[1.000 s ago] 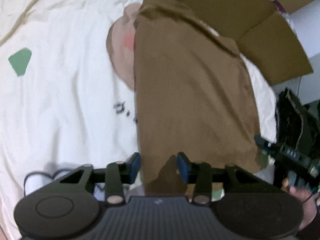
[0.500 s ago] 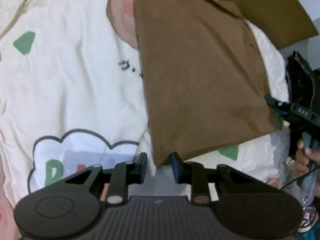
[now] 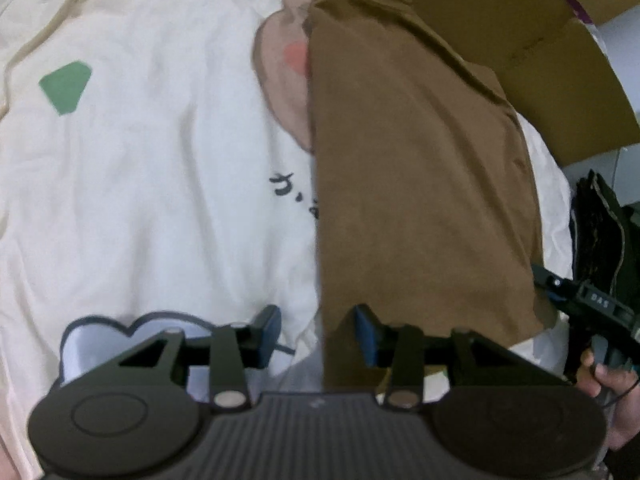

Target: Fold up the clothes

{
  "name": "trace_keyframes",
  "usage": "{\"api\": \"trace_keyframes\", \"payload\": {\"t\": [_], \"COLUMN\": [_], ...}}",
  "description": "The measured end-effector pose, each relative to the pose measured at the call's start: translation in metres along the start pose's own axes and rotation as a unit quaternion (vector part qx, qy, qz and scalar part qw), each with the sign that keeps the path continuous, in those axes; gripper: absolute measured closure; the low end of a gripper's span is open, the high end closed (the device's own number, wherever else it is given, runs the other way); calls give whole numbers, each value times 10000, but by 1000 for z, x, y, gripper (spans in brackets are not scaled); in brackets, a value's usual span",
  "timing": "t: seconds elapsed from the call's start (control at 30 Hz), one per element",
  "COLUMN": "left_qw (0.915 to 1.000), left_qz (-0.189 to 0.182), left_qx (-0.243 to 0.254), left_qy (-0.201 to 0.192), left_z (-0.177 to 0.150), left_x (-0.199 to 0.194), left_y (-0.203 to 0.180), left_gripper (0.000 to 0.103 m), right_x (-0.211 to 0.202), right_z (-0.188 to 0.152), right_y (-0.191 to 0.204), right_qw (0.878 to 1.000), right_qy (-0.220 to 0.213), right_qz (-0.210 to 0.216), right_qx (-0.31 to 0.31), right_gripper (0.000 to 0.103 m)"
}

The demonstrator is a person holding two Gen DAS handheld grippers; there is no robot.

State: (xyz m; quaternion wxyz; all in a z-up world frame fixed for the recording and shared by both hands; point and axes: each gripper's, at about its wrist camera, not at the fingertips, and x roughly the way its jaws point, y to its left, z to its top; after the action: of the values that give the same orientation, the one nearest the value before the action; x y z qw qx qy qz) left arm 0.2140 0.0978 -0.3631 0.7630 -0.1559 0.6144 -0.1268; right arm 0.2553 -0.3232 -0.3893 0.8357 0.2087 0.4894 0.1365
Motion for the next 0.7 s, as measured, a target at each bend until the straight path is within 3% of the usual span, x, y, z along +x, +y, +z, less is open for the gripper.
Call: {"api": "trace_keyframes", "payload": {"t": [0.1, 0.23, 0.33, 0.7], "left_qw": [10000, 9996, 9995, 9970], "left_qz": [-60, -263, -291, -570], "left_qx": [-24, -73, -43, -414], "left_qy": [48, 100, 117, 308], "left_z": [2, 2, 3, 0], "left_x": [-1, -1, -1, 8], "left_y": [2, 4, 5, 10], "left_gripper": [69, 87, 87, 81], "right_x": [-2, -6, -6, 5], "right_z": [0, -2, 0, 5], "right_y": [6, 9, 7, -20], "right_qw": [9999, 9996, 9997, 9977], "right_qy": [-51, -76, -6, 87], "right_qz": [-39, -113, -152, 345], "right_qx": [-158, -254, -172, 585], "right_gripper": [80, 79, 68, 66]}}
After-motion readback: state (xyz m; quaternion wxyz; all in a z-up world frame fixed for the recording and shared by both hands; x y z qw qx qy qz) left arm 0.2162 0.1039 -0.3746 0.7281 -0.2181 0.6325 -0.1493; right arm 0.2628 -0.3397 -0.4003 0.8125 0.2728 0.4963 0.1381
